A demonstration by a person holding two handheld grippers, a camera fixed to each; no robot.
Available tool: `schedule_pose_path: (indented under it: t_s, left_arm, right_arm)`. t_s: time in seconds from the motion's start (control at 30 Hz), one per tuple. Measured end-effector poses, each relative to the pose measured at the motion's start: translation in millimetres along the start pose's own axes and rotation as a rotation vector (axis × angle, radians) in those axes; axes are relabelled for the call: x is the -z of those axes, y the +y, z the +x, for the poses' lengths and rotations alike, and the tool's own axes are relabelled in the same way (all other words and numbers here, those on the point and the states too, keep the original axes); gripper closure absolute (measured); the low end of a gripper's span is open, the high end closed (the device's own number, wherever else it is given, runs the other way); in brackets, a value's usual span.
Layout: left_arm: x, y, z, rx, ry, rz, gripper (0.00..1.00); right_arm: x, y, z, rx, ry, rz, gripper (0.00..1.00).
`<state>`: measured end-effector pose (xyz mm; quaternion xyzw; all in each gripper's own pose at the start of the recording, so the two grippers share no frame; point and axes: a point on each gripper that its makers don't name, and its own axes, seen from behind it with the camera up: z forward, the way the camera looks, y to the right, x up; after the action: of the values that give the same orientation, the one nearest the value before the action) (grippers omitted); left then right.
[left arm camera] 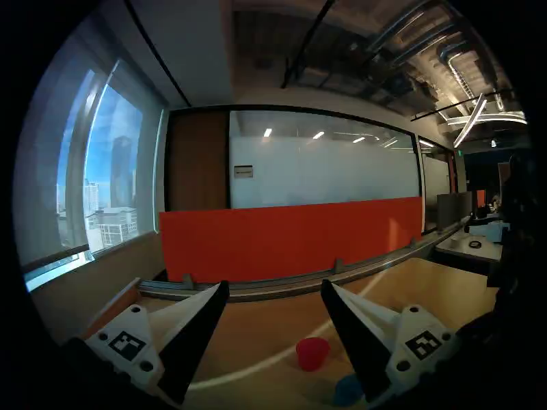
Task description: Pour water
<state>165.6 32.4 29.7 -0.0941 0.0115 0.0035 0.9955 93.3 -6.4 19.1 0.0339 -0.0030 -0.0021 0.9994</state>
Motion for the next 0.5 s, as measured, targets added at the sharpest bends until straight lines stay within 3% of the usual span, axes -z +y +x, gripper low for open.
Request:
schedule_pose_path:
  t_s: [0.17, 0.5]
  left_arm:
    - [-1.2, 8.9, 1, -0.002, -0.009, -0.053, 0.0]
    - [0.1, 38.5, 6, 0.015, -0.013, -0.216, 0.0]
  right_arm:
    - [-2.9, -8, -6, -0.003, -0.02, 0.054, 0.0]
    - [0.6, -48, -1, -0.003, -0.021, 0.269, 0.0]
